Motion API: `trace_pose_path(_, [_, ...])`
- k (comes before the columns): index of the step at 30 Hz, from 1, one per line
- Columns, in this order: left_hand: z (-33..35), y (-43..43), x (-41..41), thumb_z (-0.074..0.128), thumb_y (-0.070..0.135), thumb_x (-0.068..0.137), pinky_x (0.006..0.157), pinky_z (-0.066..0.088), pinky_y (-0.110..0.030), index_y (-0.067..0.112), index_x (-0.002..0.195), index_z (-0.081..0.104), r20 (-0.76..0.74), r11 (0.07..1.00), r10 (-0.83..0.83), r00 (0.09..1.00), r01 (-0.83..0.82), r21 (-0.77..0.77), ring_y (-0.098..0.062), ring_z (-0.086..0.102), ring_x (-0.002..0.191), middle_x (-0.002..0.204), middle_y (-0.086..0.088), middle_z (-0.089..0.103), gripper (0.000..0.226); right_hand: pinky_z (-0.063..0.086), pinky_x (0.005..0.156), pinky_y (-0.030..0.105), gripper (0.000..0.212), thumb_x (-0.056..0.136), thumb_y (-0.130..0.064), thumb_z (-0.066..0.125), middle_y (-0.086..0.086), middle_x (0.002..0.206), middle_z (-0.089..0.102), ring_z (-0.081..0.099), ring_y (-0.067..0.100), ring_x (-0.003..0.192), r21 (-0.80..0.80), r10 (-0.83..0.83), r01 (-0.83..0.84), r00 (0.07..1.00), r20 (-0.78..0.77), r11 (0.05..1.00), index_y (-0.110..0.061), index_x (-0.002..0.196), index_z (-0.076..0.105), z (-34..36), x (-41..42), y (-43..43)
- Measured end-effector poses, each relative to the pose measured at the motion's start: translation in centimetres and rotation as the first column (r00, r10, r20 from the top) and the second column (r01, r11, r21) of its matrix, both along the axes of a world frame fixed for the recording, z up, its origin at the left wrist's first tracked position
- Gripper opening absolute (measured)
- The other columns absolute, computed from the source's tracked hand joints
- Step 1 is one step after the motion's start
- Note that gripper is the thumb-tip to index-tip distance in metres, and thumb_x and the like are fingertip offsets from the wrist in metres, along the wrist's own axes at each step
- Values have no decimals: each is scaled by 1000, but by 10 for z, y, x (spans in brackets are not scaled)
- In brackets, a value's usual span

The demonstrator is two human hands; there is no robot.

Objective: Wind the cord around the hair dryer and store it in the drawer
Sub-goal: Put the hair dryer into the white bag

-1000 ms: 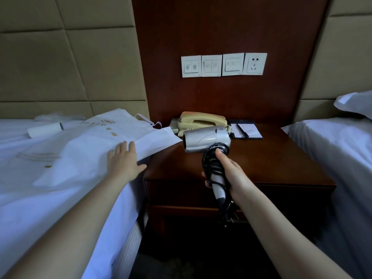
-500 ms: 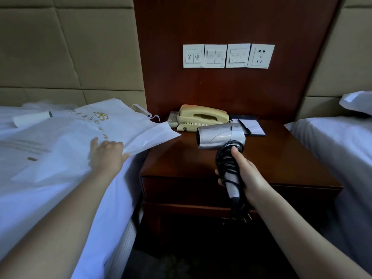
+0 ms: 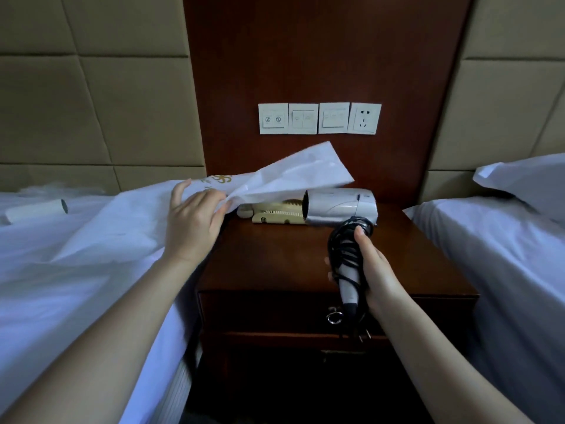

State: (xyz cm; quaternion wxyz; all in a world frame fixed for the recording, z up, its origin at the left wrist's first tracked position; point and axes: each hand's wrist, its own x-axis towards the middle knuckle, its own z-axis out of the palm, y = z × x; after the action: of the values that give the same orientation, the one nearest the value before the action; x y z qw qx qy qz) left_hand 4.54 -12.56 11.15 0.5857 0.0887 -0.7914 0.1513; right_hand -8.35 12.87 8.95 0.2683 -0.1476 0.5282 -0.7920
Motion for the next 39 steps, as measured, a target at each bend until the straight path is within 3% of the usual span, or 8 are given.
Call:
trace_pose_path(9, [32, 88, -52, 60, 10, 87, 101, 30, -43, 5, 85, 62, -25, 965, -250, 968, 246, -93, -21, 68, 66, 77, -5, 72, 6, 53, 49, 27, 40, 93, -44, 46, 11, 67, 68, 63, 19, 54, -133, -185, 188, 982, 36, 973, -8, 92, 64, 24, -19, 61])
trace_pose_path(14, [26, 127, -83, 61, 11, 87, 99, 33, -40, 3, 81, 67, 113, 944, -290, 950, 304, -129, -20, 69, 71, 80, -4, 71, 11, 53, 46, 27, 41, 94, -43, 45, 8, 58, 68, 64, 16, 47, -119, -273, 275, 961, 36, 954, -6, 91, 64, 21, -35, 104])
trace_pose_path(18, [6, 149, -101, 49, 24, 87, 83, 34, -31, 10, 86, 56, 342, 940, -331, 879, 340, 35, -27, 65, 69, 75, -4, 67, 16, 53, 47, 28, 39, 93, -42, 48, 12, 65, 68, 64, 20, 50, -47, -303, 305, 952, 54, 951, -7, 89, 63, 7, -47, 135])
trace_pose_path(22, [-16, 165, -105, 32, 49, 91, 87, 32, -32, 20, 121, 40, 683, 963, -256, 684, 121, 239, -29, 62, 101, 111, -5, 66, 43, 52, 47, 29, 33, 93, -40, 50, 13, 72, 64, 61, 24, 59, 8, -315, 316, 946, 69, 949, -9, 87, 61, -2, -52, 156])
trace_pose_path(27, [-28, 179, -103, 44, 48, 94, 88, 37, -36, 22, 141, 24, 876, 941, -217, 431, -146, 305, -30, 54, 115, 134, -3, 54, 58, 52, 44, 28, 33, 92, -39, 52, 14, 71, 61, 59, 24, 57, 36, -320, 318, 941, 111, 947, -7, 87, 59, -4, -52, 169])
trace_pose_path(32, [-34, 171, -97, 36, 33, 99, 94, 32, -38, 24, 124, 40, 907, 950, -27, 420, -271, 154, -26, 53, 114, 125, -3, 60, 27, 51, 43, 27, 36, 91, -40, 53, 16, 75, 60, 59, 26, 62, 42, -295, 292, 946, 132, 956, -5, 95, 59, -11, -51, 172])
trace_pose_path(36, [-34, 150, -81, 39, 14, 94, 99, 26, -36, 29, 127, 42, 923, 924, 106, 369, -380, 46, -23, 51, 115, 120, -4, 61, 37, 52, 43, 28, 35, 92, -40, 52, 14, 76, 62, 60, 25, 61, 6, -321, 324, 935, 151, 946, -6, 89, 59, -7, -48, 172])
trace_pose_path(39, [-27, 149, -68, 49, 33, 94, 102, 27, -35, 28, 142, 30, 967, 894, 81, 243, -446, 37, -25, 46, 124, 137, -5, 52, 52, 51, 52, 31, 39, 94, -43, 47, 10, 75, 61, 59, 23, 63, 17, -322, 324, 932, 168, 946, -6, 85, 57, -6, -49, 172])
